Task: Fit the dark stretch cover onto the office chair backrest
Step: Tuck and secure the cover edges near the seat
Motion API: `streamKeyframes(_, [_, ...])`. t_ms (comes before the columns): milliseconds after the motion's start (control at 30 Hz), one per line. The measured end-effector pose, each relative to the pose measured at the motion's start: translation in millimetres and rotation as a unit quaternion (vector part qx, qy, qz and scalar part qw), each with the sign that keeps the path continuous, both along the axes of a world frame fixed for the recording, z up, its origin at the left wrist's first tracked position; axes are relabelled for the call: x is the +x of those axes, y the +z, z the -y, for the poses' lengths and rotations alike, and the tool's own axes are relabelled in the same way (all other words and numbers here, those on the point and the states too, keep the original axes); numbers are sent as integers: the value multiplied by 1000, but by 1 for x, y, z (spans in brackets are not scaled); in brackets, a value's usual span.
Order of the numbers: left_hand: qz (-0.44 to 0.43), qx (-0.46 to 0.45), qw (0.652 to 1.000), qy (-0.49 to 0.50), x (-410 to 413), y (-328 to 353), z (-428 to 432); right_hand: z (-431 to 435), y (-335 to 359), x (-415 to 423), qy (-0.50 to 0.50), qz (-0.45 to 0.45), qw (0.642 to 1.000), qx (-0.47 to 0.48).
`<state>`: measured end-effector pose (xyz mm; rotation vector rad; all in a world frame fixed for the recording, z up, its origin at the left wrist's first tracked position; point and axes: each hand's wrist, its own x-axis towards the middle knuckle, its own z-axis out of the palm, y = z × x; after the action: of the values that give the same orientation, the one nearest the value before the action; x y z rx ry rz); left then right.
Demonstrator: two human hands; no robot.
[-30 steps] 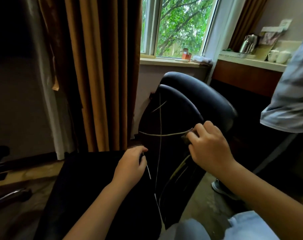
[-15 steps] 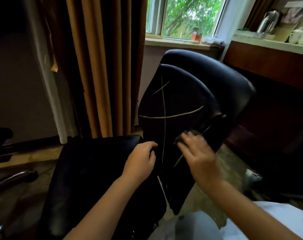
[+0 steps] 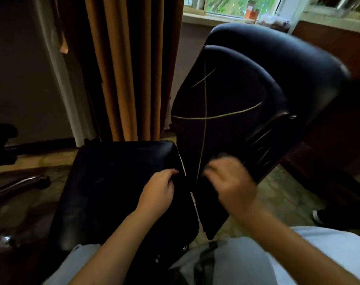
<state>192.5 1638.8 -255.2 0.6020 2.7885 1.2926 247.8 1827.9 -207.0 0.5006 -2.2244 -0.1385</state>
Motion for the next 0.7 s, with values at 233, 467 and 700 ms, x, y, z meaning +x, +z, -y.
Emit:
streamKeyframes(233, [2, 25, 1000, 3, 10, -5, -3, -30, 83, 19, -123, -63, 989, -47])
streamKeyframes(467, [-13, 23, 1000, -14, 21, -5, -6, 7, -21, 19, 28, 110, 992, 61])
streamKeyframes(700, [-2, 25, 1000, -15, 27, -10, -6, -52, 106, 25, -104, -43, 993, -39])
